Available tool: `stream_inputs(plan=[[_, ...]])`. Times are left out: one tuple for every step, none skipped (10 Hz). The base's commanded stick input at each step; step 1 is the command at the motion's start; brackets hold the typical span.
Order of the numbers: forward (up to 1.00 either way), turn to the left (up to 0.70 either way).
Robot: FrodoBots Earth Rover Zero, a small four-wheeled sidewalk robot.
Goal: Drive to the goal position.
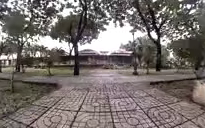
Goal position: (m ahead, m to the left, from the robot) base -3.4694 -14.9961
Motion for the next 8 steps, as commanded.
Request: stream_inputs(plan=[[1.0,-0.27],[1.0,-0.27],[1.0,-0.27],[1.0,-0.27],[1.0,-0.27],[1.0,-0.27],[1.0,-0.27],[1.0,-0.24]])
